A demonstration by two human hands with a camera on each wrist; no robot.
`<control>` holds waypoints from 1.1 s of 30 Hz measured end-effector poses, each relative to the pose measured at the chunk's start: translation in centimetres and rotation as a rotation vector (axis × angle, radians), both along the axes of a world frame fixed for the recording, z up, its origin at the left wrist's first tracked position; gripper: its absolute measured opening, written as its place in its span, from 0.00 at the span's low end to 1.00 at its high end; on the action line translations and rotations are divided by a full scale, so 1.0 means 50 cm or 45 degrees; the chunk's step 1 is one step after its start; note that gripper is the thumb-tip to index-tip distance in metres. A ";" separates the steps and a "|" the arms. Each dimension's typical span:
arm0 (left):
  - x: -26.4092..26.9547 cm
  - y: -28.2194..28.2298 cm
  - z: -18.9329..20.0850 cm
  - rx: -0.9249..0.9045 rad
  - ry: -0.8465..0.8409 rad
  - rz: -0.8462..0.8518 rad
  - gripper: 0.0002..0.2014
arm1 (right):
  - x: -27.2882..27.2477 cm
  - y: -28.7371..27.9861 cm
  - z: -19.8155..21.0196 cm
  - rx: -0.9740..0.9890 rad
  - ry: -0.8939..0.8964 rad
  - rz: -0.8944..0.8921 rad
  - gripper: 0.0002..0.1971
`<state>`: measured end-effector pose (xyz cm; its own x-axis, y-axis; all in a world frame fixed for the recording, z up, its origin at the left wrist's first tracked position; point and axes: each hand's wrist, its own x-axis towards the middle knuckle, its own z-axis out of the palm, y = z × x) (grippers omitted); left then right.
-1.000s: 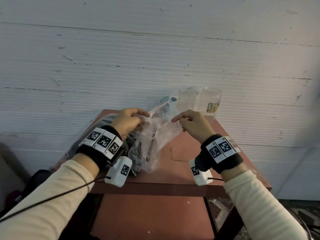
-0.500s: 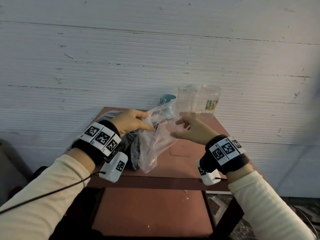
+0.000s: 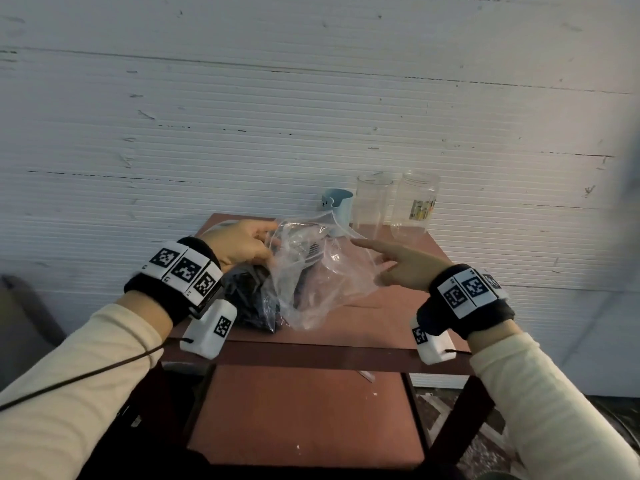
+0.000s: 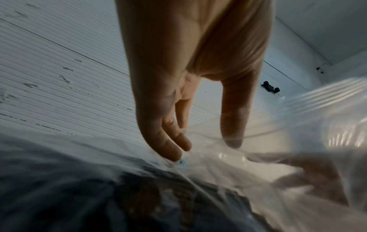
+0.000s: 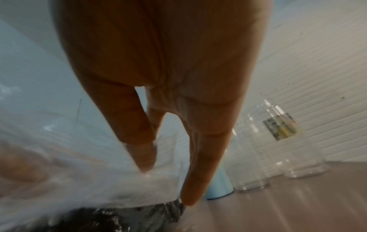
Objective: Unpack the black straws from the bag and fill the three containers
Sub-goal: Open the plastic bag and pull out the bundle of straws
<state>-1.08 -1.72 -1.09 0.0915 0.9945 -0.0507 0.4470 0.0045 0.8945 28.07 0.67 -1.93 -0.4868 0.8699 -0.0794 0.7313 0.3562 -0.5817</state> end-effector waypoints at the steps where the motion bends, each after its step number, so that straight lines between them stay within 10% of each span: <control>1: 0.005 0.003 0.000 0.008 0.008 0.002 0.35 | -0.010 -0.002 0.004 -0.010 0.039 0.025 0.39; 6: 0.045 0.018 0.011 0.097 0.396 0.161 0.37 | -0.074 0.023 0.010 -0.024 0.118 0.007 0.34; 12: 0.050 0.041 -0.007 0.060 0.695 0.083 0.16 | -0.132 0.084 -0.019 -0.024 -0.024 -0.142 0.29; 21: -0.011 0.048 -0.014 0.076 0.522 0.096 0.26 | -0.174 0.151 -0.028 -0.094 -0.257 -0.207 0.45; 33: -0.063 0.086 -0.026 0.021 0.383 0.001 0.34 | -0.214 0.207 -0.055 -0.163 0.208 -0.074 0.25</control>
<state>-4.24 2.56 -2.41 0.0743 0.9955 -0.0597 0.6920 -0.0084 0.7218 17.38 11.01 -4.68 -0.4512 0.8849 -0.1155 0.6410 0.2313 -0.7319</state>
